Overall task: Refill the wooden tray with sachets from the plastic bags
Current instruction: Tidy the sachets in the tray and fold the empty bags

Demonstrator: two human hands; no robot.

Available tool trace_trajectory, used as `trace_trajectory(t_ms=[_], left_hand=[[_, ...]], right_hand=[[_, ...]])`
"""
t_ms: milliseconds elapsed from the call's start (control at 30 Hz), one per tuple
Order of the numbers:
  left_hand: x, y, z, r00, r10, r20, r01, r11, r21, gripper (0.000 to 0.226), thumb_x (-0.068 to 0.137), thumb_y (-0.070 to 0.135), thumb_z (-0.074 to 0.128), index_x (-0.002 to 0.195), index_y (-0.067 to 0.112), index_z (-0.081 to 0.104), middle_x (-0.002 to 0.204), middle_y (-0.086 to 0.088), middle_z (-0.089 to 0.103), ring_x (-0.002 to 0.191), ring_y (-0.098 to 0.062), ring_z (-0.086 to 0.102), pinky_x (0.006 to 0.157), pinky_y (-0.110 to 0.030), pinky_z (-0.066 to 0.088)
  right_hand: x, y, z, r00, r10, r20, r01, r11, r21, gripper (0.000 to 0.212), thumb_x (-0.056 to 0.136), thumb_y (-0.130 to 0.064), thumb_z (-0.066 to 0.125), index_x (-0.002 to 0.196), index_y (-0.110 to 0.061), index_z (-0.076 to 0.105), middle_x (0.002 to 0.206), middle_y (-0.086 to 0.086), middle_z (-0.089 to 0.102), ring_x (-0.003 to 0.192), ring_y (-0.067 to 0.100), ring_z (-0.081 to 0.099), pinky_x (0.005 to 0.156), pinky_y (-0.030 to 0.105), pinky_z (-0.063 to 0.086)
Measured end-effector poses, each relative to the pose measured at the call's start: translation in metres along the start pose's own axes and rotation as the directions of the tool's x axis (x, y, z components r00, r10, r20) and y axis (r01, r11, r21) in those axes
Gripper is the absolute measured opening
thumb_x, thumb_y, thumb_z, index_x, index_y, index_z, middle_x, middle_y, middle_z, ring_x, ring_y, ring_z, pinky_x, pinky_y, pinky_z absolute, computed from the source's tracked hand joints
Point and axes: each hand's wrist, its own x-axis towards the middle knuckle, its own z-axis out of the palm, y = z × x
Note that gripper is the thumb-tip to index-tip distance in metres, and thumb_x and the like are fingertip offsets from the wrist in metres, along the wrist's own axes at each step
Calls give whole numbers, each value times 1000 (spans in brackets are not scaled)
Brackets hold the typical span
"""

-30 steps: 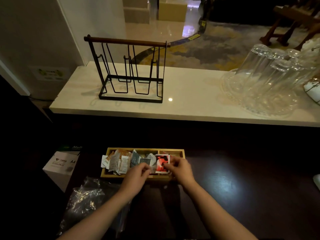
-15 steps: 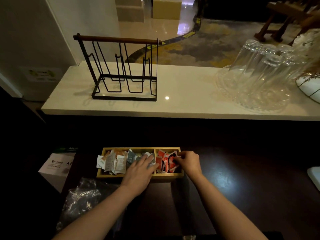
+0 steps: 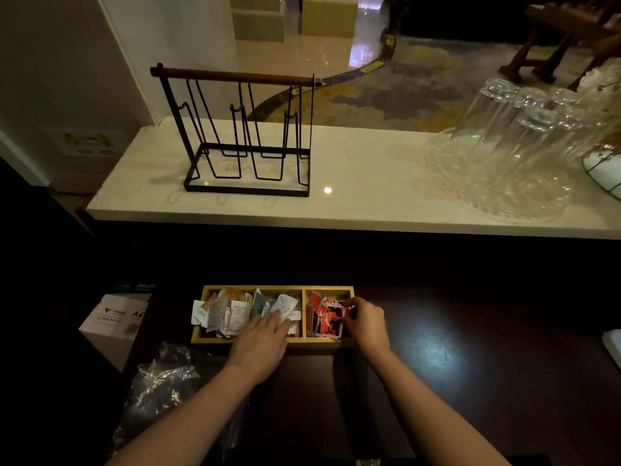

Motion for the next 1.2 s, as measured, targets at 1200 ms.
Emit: trace_trajectory(t_ms=[1200], left_hand=[[-29,-76,12,748,-663,21,482,522,-704,53,98,13,38,149,14,21,140,-22,41,116,-36,53,87,-43,51]], right_hand=[[-33,-32,33,987,-156,-43,158,985,65,10,92,-14,54,97,-19,61,97,-8,57,81,5,57,71,23,53]])
